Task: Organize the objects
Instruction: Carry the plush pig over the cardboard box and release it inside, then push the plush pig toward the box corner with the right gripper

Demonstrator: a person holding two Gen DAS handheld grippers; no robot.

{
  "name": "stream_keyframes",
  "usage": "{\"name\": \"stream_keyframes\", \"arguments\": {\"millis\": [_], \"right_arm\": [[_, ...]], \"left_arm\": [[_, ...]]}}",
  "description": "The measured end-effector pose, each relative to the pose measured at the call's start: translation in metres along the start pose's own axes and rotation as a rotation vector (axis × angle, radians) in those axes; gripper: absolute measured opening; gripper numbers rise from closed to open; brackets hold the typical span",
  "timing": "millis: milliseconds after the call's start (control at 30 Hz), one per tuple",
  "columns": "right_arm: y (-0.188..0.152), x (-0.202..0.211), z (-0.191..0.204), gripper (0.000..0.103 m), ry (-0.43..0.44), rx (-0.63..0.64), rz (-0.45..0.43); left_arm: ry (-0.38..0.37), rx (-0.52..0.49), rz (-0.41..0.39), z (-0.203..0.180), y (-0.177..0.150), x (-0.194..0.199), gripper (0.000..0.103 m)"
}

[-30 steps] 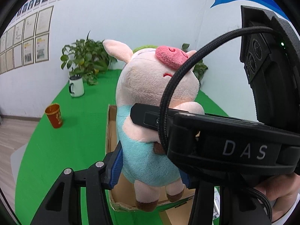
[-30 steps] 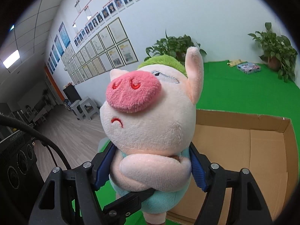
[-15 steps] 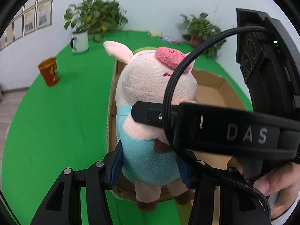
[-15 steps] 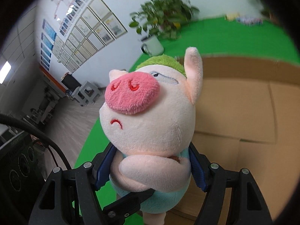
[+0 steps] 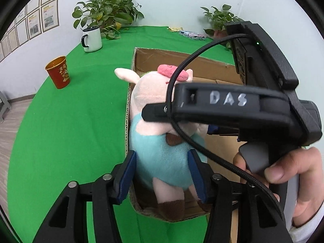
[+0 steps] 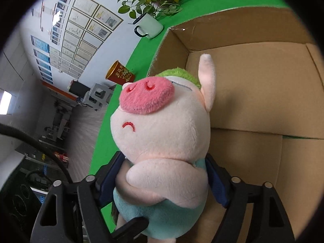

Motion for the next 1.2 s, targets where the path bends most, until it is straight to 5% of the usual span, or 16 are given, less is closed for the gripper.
{"name": "stream_keyframes", "arguments": {"millis": [133, 300, 500, 600, 867, 967, 1100, 1200], "right_arm": [[-0.002, 0.011, -0.003, 0.088, 0.035, -0.034, -0.007], [-0.017, 0.073, -0.005, 0.089, 0.073, -0.047, -0.126], [-0.077, 0.152, -0.009, 0.093, -0.206, 0.044, -0.278], [-0.110, 0.181, -0.014, 0.093, -0.346, 0.070, -0.353], [-0.166, 0.219, 0.014, 0.093, -0.653, 0.208, -0.495], [-0.184, 0.232, 0.020, 0.092, -0.715, 0.226, -0.539], [-0.199, 0.243, 0.021, 0.062, -0.738, 0.247, -0.549], [-0.205, 0.244, 0.022, 0.055, -0.715, 0.263, -0.538]], "left_arm": [[0.012, 0.024, 0.014, -0.006, -0.002, 0.008, 0.044], [-0.001, 0.039, 0.021, -0.006, 0.001, 0.012, 0.047], [0.035, 0.004, -0.052, -0.014, -0.003, 0.041, 0.054], [0.039, -0.012, -0.161, -0.023, -0.013, 0.075, 0.069], [0.056, -0.095, -0.394, -0.064, -0.066, 0.155, 0.096], [0.028, -0.096, -0.437, -0.080, -0.083, 0.177, 0.097], [0.018, -0.097, -0.463, -0.096, -0.096, 0.192, 0.097], [0.027, -0.096, -0.435, -0.104, -0.097, 0.191, 0.097]]}}
Point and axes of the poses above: each gripper's, at about its wrist camera, not at the fingertips, and x roughly against the way its jaws point, z to its left, y to its top, the point moved 6 cm from there along -x, roughly the way its jaws point, and after that the axes turned 6 degrees about x, right-handed, at the moved point
